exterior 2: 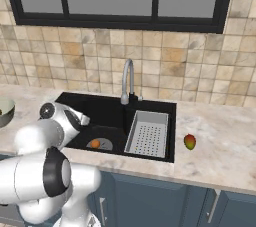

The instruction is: There is a mixed pile of frozen fruits and vegetables on the counter. Locate all the frozen vegetables and place the items in a bowl on the counter. Take all the frozen fruits and defrost them in a running sink.

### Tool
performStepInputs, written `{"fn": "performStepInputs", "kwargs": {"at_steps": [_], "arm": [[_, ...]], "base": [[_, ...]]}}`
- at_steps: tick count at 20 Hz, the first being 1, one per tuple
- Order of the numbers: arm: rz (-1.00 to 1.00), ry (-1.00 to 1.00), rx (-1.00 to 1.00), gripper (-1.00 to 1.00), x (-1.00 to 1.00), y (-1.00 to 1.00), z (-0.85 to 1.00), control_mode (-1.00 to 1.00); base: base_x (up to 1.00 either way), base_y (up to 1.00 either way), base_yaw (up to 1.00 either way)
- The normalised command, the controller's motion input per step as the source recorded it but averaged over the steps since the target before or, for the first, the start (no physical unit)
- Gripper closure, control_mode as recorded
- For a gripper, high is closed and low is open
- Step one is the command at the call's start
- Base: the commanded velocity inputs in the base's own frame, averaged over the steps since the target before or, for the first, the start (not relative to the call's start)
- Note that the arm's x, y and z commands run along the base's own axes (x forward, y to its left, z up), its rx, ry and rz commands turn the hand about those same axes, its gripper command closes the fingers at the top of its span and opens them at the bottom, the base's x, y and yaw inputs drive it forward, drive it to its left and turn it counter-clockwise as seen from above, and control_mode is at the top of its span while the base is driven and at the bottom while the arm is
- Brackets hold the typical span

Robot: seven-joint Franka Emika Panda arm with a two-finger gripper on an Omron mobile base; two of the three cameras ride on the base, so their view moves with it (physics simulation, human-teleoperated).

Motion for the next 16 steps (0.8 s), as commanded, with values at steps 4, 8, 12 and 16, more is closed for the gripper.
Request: {"fn": "performStepInputs", "kwargs": {"at_steps": [4,8,12,16], "arm": [[0.00,0.00,0.00,-1.00,0.00,0.00,1.00,-1.00],[0.01,0.04,0.02,-1.00,-0.14,0.00,1.00,-1.00],[0.01,0.10,0.03,-1.00,-0.38,0.00,1.00,-1.00],[0.05,0.15,0.02,-1.00,-0.60,-0.11,0.74,-1.00]], "base": [[0.00,0.00,0.00],[0.00,0.00,0.00],[0.00,0.00,0.00],[0.00,0.00,0.00]]}}
